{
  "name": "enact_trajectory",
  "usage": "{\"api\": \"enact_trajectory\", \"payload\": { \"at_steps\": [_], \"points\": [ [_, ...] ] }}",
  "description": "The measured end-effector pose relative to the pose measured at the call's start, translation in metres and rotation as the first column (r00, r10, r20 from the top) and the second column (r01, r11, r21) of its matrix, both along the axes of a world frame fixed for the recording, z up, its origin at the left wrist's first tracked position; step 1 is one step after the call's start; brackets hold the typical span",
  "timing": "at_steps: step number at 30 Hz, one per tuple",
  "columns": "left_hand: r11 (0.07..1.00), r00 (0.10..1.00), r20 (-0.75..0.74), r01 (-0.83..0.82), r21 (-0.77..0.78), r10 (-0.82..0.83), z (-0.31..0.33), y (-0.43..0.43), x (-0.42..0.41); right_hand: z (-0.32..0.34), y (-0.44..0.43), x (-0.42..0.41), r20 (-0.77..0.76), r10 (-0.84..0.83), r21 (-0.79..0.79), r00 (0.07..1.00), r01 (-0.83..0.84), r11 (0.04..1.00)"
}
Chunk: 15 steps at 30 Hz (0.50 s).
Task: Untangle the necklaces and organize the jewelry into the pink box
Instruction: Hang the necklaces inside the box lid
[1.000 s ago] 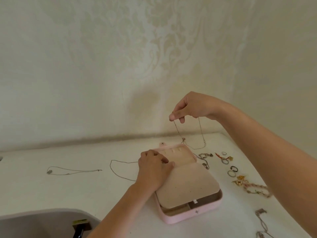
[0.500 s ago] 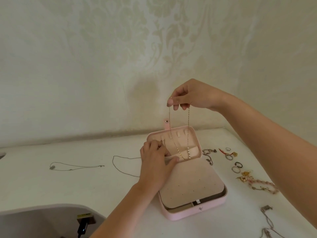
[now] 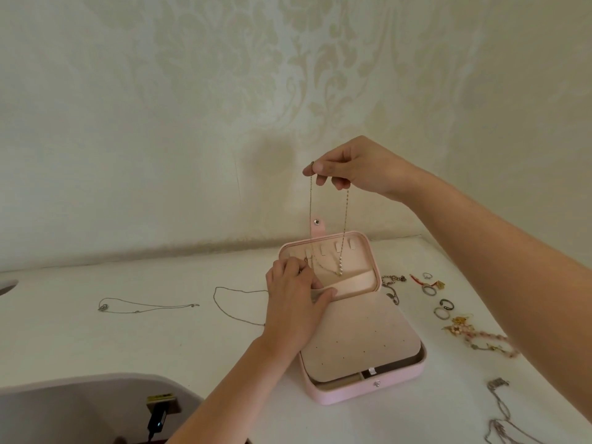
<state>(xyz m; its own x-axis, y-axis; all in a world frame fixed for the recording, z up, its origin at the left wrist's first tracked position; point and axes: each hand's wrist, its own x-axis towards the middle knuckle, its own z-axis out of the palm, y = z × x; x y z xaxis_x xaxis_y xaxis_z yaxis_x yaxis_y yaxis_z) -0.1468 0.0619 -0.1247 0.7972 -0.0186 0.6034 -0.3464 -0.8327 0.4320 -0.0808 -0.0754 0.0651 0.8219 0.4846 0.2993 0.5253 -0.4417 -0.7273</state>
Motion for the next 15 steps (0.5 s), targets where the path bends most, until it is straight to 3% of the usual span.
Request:
{"api": "enact_trajectory", "payload": {
  "at_steps": [15],
  "points": [
    [1.000, 0.999, 0.050, 0.012, -0.023, -0.011, 0.000, 0.000, -0.002, -0.041, -0.007, 0.007, -0.098, -0.007, 0.171, 0.995, 0.023, 0.985]
  ]
}}
